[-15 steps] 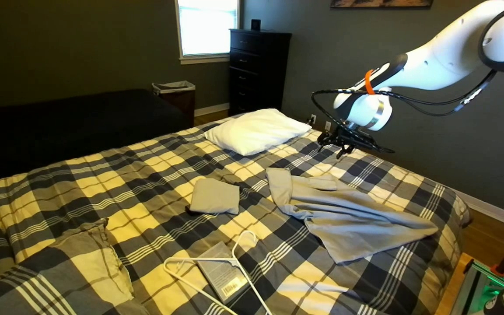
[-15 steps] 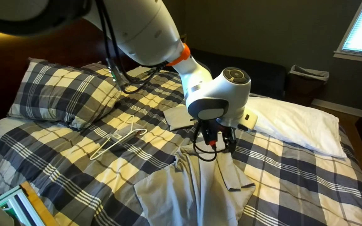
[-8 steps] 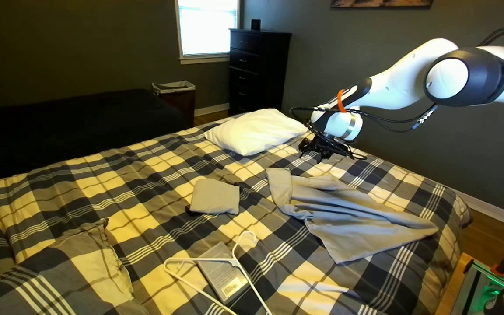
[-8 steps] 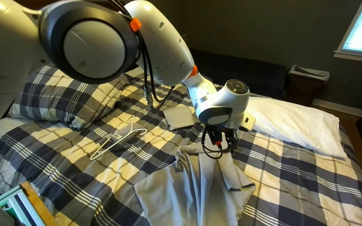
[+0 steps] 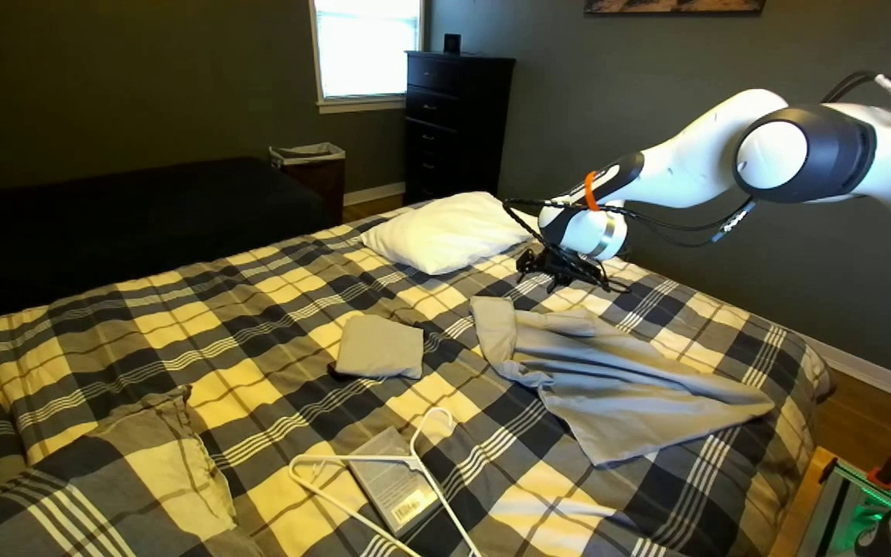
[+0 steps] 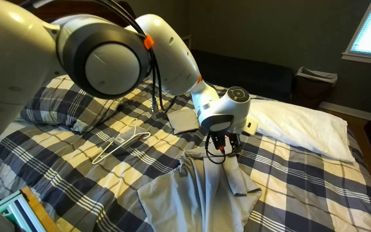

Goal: Unfold the pillow case on the right

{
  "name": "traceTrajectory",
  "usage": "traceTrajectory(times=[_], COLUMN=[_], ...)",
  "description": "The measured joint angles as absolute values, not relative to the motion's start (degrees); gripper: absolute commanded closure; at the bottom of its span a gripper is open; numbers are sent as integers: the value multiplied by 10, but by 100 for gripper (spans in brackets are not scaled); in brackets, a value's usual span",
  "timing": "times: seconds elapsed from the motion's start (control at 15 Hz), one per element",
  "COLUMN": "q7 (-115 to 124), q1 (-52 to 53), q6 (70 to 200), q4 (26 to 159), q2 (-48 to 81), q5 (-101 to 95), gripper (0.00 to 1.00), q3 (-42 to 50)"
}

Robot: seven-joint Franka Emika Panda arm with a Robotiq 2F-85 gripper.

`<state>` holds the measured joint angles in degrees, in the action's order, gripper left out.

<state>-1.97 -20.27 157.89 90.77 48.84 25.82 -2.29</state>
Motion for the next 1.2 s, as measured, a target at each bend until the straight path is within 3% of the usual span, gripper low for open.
traceTrajectory(times=[0.33, 0.67, 0.8, 0.87, 0.93, 1.2], q7=[-11, 8, 14, 17, 21, 36], q1=[-212, -230, -230, -229, -229, -226], q6=[1608, 1616, 1616, 1616, 1616, 1616], q4=[804, 720, 696, 685, 675, 643], q2=[598, 656, 676, 685, 694, 724], q5=[258, 259, 259, 258, 258, 258], gripper=[1, 26, 44, 38, 42, 77], q3=[-45, -61, -64, -65, -66, -66])
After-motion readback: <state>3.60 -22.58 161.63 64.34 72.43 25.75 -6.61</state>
